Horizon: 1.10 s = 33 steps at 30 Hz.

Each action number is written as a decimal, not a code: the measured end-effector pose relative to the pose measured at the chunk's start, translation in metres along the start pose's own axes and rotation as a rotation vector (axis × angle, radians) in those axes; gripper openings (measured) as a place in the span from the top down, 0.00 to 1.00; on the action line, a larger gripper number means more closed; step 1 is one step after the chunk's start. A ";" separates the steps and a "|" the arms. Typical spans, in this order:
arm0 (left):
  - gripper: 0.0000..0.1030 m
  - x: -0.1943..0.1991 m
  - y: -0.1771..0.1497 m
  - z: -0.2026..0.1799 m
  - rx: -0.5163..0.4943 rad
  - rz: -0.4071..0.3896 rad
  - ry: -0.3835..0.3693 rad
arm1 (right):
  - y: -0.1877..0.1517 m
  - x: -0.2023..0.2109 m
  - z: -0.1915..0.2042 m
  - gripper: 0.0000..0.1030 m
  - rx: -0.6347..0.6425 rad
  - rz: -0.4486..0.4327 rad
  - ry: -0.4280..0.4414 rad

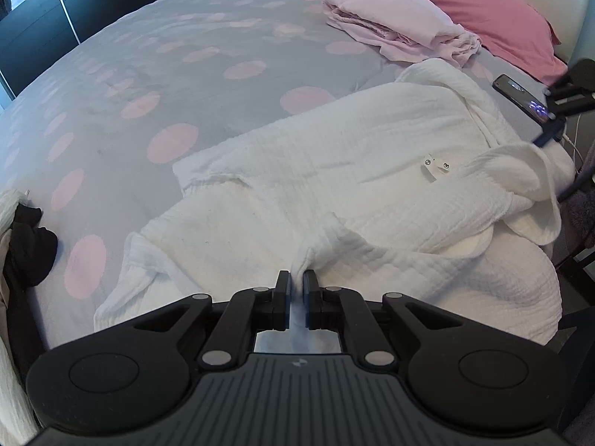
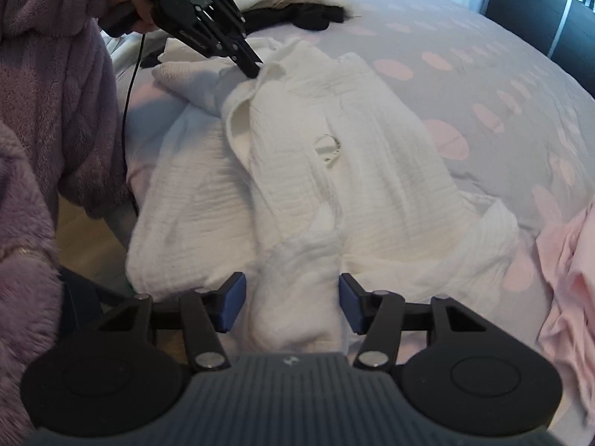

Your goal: Fold clothes

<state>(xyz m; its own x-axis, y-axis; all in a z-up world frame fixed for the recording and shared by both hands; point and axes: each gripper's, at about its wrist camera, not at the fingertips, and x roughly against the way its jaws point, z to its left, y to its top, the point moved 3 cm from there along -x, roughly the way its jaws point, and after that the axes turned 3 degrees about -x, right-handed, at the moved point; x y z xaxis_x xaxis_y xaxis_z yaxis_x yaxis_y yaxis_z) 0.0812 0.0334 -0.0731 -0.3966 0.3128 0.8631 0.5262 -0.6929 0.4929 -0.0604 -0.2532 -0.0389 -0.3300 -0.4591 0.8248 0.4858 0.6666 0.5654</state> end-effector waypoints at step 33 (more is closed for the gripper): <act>0.95 0.002 0.000 -0.005 -0.030 -0.012 0.020 | 0.042 0.007 -0.037 0.51 0.036 0.097 0.189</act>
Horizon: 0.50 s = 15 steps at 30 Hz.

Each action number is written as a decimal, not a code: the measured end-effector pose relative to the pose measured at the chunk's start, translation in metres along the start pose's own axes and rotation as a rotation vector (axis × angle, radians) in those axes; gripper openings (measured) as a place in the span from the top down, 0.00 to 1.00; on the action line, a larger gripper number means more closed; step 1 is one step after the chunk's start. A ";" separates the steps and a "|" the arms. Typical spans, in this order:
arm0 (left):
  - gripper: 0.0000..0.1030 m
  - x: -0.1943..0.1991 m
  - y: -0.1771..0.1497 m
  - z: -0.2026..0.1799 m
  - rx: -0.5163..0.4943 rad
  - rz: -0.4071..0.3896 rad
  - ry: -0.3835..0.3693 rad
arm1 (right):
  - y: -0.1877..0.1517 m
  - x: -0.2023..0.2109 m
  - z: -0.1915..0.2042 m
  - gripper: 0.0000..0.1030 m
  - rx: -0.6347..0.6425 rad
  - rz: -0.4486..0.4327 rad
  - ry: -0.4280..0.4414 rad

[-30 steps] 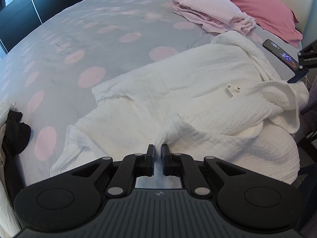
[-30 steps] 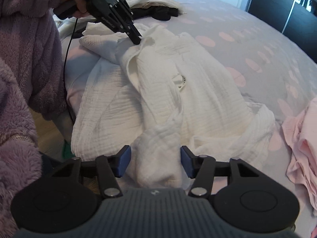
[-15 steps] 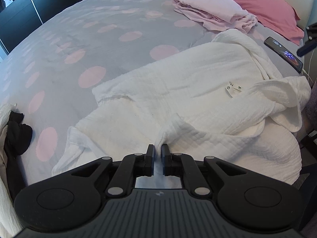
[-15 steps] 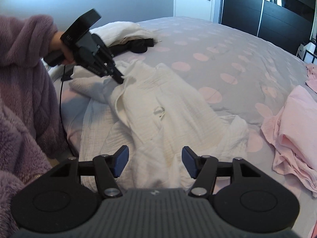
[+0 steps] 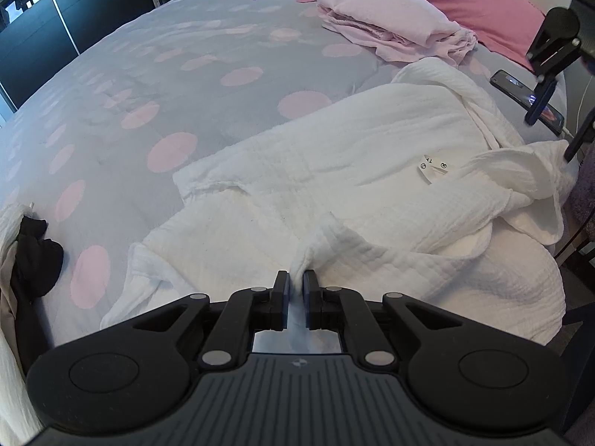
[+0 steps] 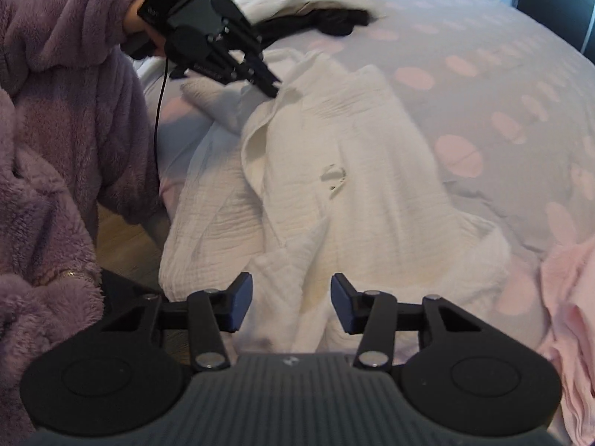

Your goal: Fold clothes

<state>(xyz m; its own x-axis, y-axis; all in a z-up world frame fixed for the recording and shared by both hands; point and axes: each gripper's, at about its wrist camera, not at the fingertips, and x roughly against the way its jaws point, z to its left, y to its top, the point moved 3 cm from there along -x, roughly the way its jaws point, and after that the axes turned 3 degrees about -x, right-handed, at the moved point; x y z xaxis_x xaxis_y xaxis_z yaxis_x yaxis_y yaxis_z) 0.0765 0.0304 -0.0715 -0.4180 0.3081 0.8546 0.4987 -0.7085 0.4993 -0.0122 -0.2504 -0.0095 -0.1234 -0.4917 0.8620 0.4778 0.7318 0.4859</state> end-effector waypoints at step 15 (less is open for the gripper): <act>0.58 0.011 0.007 -0.013 -0.191 -0.071 -0.157 | -0.042 -0.004 0.004 0.93 -0.235 -0.128 0.004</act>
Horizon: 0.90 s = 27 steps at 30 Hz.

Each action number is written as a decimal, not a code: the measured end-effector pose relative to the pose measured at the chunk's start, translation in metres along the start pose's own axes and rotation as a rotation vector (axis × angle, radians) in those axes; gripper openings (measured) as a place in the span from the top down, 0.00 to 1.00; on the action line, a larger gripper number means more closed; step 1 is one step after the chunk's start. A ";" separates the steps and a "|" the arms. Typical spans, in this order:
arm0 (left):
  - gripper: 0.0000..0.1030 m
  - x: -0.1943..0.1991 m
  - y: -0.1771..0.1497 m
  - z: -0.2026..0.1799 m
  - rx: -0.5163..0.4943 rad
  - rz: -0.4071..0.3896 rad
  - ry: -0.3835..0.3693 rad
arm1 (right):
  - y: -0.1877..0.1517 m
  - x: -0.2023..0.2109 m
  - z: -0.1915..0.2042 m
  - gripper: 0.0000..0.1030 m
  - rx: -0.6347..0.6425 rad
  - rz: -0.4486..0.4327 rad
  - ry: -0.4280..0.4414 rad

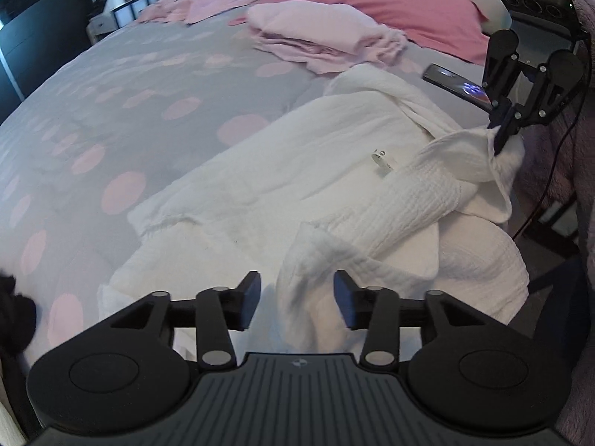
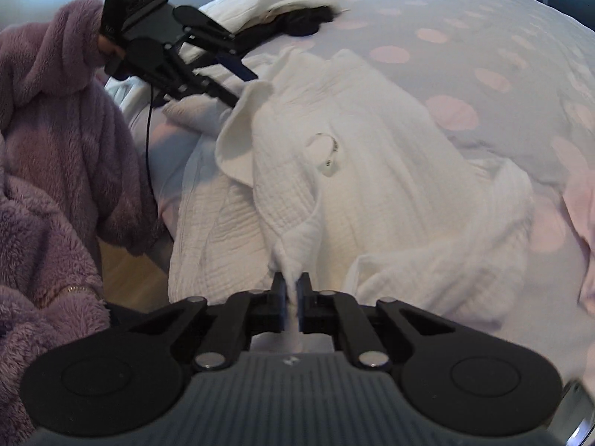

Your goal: Fold clothes

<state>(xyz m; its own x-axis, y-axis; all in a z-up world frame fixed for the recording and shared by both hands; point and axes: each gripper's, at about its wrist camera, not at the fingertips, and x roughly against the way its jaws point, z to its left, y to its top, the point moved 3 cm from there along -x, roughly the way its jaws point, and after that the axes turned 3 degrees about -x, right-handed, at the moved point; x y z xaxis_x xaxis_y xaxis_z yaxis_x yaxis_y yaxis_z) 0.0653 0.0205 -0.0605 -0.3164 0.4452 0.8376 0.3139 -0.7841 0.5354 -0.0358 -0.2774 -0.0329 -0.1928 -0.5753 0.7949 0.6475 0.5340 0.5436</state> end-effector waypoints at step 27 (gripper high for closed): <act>0.97 0.202 0.084 -0.004 0.340 -0.485 0.227 | 0.090 0.213 0.039 0.93 0.098 -0.589 -0.514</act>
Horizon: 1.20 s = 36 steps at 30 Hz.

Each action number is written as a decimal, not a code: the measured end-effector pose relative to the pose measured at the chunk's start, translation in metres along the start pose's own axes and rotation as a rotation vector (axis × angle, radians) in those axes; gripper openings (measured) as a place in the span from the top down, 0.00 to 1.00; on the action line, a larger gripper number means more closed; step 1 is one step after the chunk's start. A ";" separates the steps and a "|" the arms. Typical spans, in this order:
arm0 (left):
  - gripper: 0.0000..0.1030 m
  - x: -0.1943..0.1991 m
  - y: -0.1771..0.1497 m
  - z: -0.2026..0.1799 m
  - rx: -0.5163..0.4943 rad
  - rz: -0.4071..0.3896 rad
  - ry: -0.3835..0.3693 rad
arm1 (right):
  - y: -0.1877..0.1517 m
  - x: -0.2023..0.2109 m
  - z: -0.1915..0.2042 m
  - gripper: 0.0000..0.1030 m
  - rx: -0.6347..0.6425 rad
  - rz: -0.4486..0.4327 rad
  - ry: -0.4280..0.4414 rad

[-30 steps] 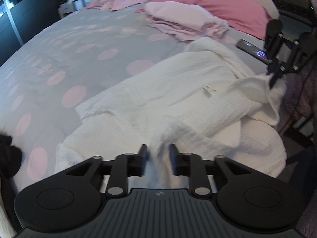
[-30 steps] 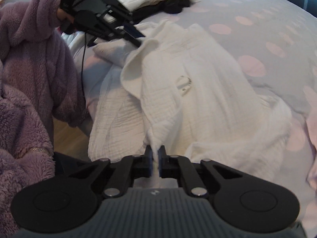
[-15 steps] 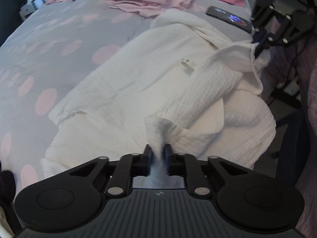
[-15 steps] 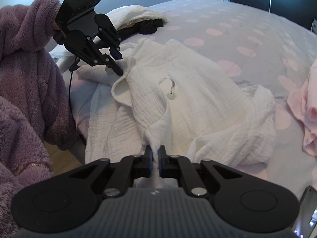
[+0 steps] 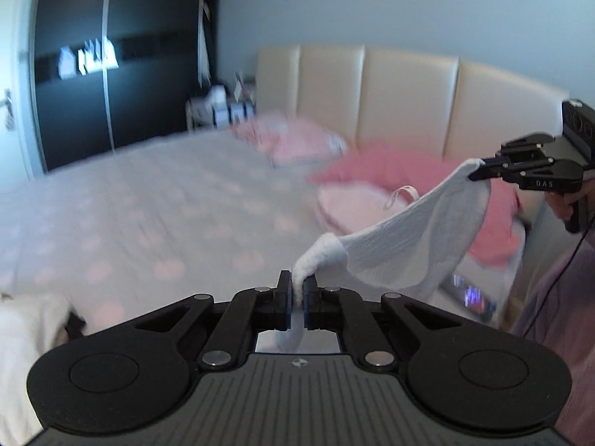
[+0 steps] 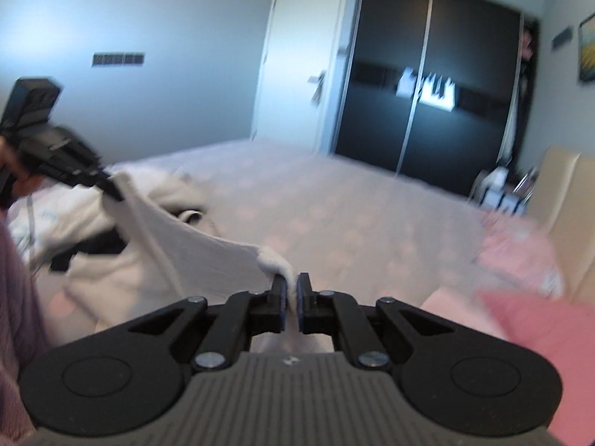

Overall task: Fold clothes
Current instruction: 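Lift the white garment high with both grippers and shake it out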

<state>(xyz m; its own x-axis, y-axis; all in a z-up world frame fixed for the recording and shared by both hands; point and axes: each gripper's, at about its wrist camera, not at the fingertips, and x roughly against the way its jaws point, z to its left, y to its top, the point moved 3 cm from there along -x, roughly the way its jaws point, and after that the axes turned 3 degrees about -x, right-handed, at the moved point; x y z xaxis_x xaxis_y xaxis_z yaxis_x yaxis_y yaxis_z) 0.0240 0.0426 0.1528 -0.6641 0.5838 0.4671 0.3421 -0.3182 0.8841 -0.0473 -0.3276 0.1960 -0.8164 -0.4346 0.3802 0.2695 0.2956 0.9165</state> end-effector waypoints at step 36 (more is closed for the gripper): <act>0.97 0.243 0.169 -0.089 -0.028 -0.834 0.302 | 0.214 0.177 0.063 0.93 0.144 -0.757 -0.239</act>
<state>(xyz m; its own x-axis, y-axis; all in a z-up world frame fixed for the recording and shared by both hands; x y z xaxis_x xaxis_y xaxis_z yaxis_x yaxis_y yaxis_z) -0.1385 0.0647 0.4143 -0.8385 0.4131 -0.3552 -0.3451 0.1018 0.9330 -0.1663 -0.2875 0.4511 -0.8427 -0.3717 -0.3895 -0.4558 0.1074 0.8836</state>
